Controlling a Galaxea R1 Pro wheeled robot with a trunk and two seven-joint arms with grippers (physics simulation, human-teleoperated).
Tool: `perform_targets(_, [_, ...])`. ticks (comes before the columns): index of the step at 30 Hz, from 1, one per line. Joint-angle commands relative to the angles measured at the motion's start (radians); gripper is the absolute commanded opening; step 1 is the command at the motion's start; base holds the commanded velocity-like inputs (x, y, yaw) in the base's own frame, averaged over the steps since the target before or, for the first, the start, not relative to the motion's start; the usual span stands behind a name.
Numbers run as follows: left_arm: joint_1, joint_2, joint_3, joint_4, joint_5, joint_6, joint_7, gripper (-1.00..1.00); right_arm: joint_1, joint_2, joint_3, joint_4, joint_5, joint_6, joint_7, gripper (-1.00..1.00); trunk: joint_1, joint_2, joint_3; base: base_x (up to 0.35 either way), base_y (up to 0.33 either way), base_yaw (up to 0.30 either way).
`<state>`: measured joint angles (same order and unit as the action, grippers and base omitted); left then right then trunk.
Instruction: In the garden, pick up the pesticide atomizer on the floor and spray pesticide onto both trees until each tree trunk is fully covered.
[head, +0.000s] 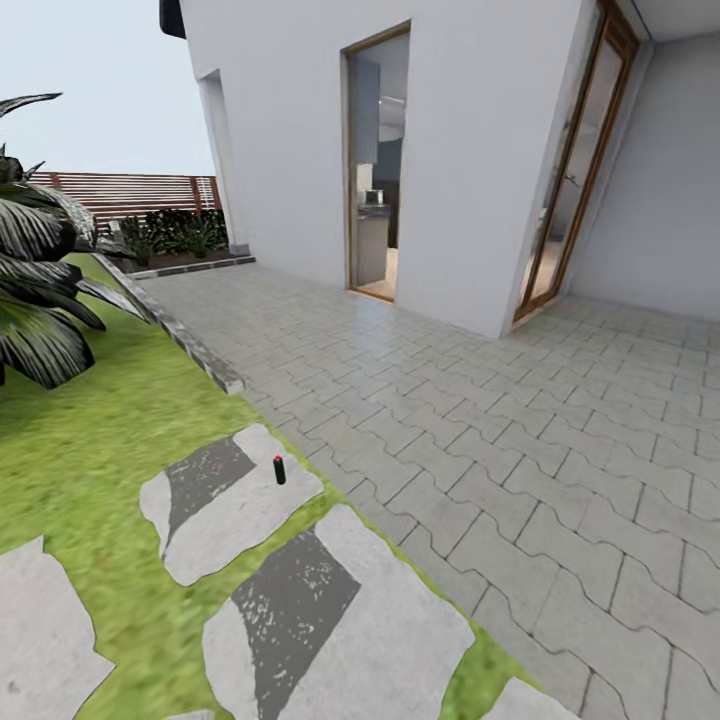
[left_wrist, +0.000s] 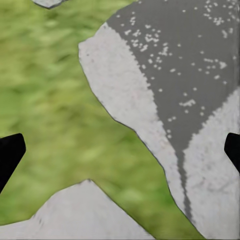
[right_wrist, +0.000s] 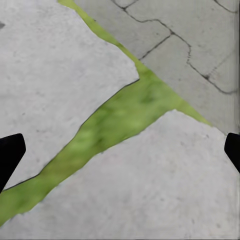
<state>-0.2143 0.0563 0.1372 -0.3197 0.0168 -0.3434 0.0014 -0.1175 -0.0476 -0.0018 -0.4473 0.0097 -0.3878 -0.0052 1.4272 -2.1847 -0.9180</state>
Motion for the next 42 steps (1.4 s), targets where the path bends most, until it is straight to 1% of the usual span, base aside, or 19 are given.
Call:
perform_targets(1, [-0.001,0.0,0.001,0.001,0.002,-0.003,0.0,1.0,-0.001,0.0,0.0,0.001,0.001,-0.003,-0.001,1.0,0.0,0.0,-0.001,0.29,-0.205,0.0])
perform_targets(38, [0.0,0.0,0.0,0.002,0.002,-0.003,0.0,1.0,-0.001,0.0,0.003,0.001,0.001,-0.003,-0.001,1.0,0.0,0.0,-0.001,0.288,-0.206,0.0])
perform_targets(42, [0.0,0.0,0.0,0.002,0.002,-0.003,0.0,1.0,-0.001,0.001,0.003,0.001,0.001,-0.003,-0.001,1.0,0.0,0.0,-0.001,0.287,-0.207,0.074])
